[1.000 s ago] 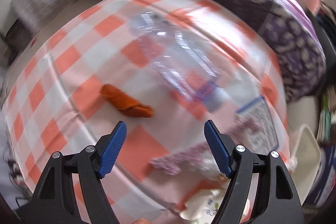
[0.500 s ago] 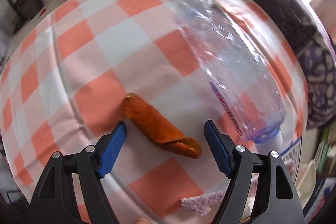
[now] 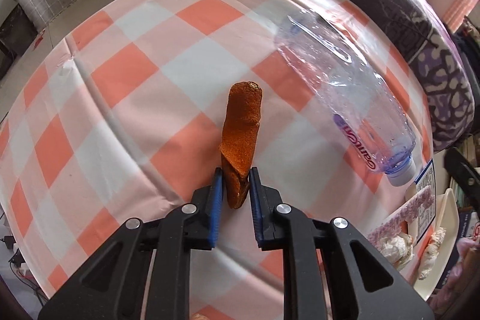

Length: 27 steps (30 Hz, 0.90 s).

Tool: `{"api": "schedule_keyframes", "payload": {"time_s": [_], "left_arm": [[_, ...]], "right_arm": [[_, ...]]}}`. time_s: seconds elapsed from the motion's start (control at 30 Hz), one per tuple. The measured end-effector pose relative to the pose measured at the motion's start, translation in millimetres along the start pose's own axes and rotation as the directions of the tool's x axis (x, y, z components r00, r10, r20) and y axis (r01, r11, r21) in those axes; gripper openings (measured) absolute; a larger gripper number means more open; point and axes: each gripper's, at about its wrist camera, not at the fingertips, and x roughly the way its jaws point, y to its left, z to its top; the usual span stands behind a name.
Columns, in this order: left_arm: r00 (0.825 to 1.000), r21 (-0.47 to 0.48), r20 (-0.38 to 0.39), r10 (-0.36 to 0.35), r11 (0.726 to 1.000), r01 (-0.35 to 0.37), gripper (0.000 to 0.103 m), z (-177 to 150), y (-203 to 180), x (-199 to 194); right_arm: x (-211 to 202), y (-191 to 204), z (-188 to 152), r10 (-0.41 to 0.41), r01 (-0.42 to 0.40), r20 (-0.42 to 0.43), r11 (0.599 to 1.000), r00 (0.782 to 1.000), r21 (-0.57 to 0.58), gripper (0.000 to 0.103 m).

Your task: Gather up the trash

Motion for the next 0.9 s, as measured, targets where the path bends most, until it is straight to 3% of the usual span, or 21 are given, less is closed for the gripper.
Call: {"api": "schedule_keyframes", "payload": {"time_s": [0.2, 0.6, 0.7, 0.9], "left_arm": [[1.0, -0.06, 0.009, -0.014, 0.998, 0.015, 0.017, 3.8, 31.4, -12.4], [0.999, -0.092, 0.051, -0.017, 0.996, 0.022, 0.017, 9.6, 50.3, -28.2], [0.998, -0.096, 0.054, -0.019, 0.995, 0.024, 0.017, 12.2, 49.9, -27.3], [0.997, -0.102, 0.078, -0.006, 0.995, 0.014, 0.017, 12.6, 50.5, -31.9]], "right_arm": [[23.2, 47.5, 2.4, 0.053, -0.053, -0.008, 0.99, 0.999, -0.13, 0.096], [52.3, 92.7, -4.9, 0.027, -0.031, -0.018, 0.964, 0.999, -0.265, 0.095], [56.8, 98.1, -8.6, 0.024, -0.034, -0.039, 0.959, 0.999, -0.283, 0.073], [51.5, 95.2, -9.8, 0.074, -0.082, -0.042, 0.97, 0.996, -0.231, 0.065]]}}
